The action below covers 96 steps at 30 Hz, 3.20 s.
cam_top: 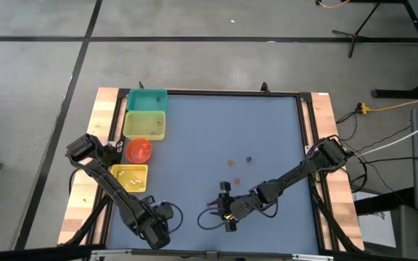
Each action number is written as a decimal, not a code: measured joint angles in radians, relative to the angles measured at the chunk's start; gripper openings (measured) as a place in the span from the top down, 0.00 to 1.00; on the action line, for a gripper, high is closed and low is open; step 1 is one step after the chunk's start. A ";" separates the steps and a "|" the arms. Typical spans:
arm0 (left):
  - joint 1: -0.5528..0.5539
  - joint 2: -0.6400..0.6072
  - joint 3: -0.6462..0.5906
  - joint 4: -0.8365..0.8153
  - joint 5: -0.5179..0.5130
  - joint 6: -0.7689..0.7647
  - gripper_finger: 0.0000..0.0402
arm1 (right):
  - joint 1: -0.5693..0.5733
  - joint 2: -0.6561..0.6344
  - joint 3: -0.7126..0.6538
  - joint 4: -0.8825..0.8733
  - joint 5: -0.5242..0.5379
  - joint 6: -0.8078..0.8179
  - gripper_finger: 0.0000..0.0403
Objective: Sort Halloween decoration
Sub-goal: Put the white bone toy into the yellow basket
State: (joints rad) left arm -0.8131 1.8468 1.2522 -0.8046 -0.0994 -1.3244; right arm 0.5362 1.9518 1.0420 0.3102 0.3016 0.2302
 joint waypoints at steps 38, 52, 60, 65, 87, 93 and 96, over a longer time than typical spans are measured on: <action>-0.012 0.092 -0.001 -0.020 0.010 -0.001 0.69 | 0.000 0.000 0.000 0.000 0.000 0.000 0.64; -0.012 0.092 -0.001 -0.020 0.011 -0.003 0.77 | 0.000 0.000 0.000 0.000 0.000 0.000 0.64; -0.012 0.092 -0.001 -0.020 0.011 -0.003 0.77 | 0.000 0.000 0.000 0.000 0.000 0.000 0.64; -0.012 0.092 -0.001 -0.021 0.011 -0.003 0.77 | 0.000 0.000 0.000 0.000 0.000 0.000 0.64; -0.012 0.092 -0.001 -0.021 0.011 -0.003 0.91 | 0.000 0.000 0.000 0.000 0.000 0.000 0.64; -0.012 0.092 0.000 -0.021 0.010 -0.003 0.96 | 0.000 0.000 0.000 0.000 0.000 0.000 0.64; -0.012 0.092 0.000 -0.022 0.010 -0.003 0.97 | 0.000 0.000 0.000 0.000 0.000 0.000 0.64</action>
State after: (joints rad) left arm -0.8253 1.9385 1.2522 -0.8261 -0.0891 -1.3277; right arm 0.5360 1.9518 1.0420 0.3103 0.3016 0.2304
